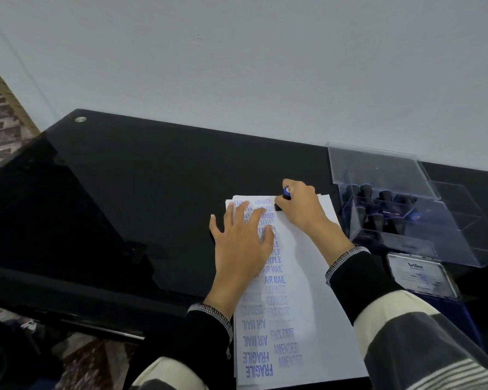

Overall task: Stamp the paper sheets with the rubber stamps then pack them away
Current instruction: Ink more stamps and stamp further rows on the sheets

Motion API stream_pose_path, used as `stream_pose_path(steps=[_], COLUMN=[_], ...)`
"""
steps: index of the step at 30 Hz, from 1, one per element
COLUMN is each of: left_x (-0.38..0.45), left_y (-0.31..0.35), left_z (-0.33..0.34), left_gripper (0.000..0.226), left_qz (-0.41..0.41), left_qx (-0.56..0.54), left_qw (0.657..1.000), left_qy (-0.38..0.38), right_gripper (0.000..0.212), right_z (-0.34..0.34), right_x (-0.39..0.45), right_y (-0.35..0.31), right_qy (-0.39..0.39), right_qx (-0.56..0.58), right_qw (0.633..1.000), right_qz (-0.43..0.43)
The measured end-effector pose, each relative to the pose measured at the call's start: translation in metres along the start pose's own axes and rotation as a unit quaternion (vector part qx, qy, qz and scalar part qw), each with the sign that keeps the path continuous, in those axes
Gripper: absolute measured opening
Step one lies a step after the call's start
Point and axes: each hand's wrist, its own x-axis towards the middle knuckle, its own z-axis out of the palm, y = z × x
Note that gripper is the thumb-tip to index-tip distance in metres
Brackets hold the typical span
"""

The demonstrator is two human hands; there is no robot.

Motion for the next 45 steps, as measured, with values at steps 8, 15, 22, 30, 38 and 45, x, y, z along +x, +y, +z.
stream_pose_path(steps=[8, 15, 22, 30, 38, 45], left_x=[0.000, -0.002, -0.001, -0.001, -0.001, -0.001], left_y=[0.000, 0.000, 0.000, 0.001, 0.001, 0.001], left_z=[0.000, -0.002, -0.001, -0.002, -0.004, -0.005], left_gripper=[0.049, 0.048, 0.048, 0.053, 0.076, 0.074], left_qz=[0.001, 0.002, 0.004, -0.018, -0.107, -0.109], left_qx=[0.002, 0.000, 0.004, -0.025, -0.046, -0.062], left_qw=[1.000, 1.000, 1.000, 0.999, 0.993, 0.992], left_qy=[-0.003, -0.007, 0.004, 0.013, 0.033, 0.034], right_gripper=[0.039, 0.036, 0.039, 0.029, 0.028, 0.034], right_z=[-0.003, 0.005, 0.001, 0.007, 0.006, 0.007], right_x=[0.003, -0.006, 0.001, -0.001, 0.002, 0.003], right_y=[-0.001, 0.003, 0.001, 0.005, 0.005, 0.006], right_qy=[-0.005, 0.040, 0.017, 0.030, 0.022, 0.023], right_qx=[0.008, -0.003, 0.014, 0.014, 0.012, 0.014], right_qw=[1.000, 0.999, 1.000, 0.999, 1.000, 1.000], right_qz=[0.001, -0.006, -0.002, 0.003, 0.010, 0.009])
